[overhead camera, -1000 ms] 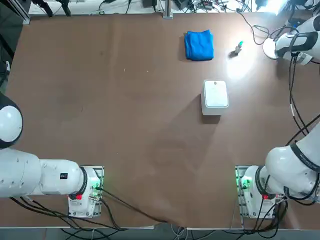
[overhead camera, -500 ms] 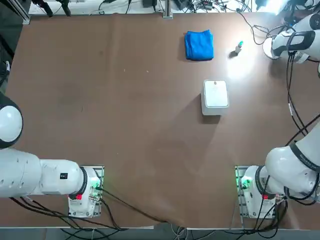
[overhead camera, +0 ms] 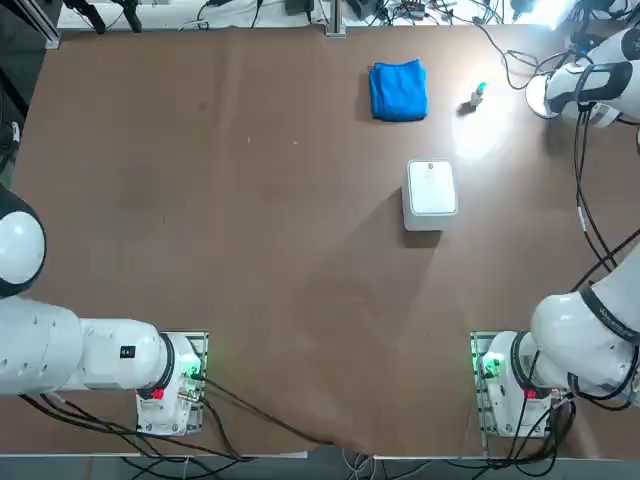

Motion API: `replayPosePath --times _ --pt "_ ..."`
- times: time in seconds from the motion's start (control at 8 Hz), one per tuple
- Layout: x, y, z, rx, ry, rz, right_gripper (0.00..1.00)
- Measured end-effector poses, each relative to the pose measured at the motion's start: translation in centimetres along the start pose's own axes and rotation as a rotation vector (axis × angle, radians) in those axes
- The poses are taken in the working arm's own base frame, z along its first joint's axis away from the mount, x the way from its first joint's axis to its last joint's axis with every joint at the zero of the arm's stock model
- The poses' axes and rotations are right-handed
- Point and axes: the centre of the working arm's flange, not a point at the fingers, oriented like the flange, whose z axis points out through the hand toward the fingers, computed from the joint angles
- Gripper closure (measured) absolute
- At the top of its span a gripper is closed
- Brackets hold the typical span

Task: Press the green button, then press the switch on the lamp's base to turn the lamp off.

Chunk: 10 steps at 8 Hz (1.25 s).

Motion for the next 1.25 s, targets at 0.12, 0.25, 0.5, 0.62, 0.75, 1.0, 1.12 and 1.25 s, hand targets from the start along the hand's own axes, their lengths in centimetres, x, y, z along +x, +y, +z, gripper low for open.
replayPosePath --times 0.12,0.25,0.5,0.62,0.75,1.0,1.12,1.25 --pt "-0.04 0.36 -0.01 -0.002 0.000 0.005 0.99" --pt "-0.08 0.58 -0.01 -0.004 -0.001 0.008 0.99" --pt "-0.20 0.57 0.08 -0.004 -0.003 0.008 0.99" --pt "-0.28 0.56 0.14 -0.003 -0.005 0.008 0.99" --pt "-0.32 0.55 0.16 -0.003 -0.006 0.009 0.99" --pt "-0.45 0.53 0.26 -0.003 -0.009 0.009 0.99" --pt "-0.63 0.55 0.40 -0.002 -0.013 0.011 0.99" --pt "-0.84 0.64 0.55 -0.003 -0.017 0.015 0.99"
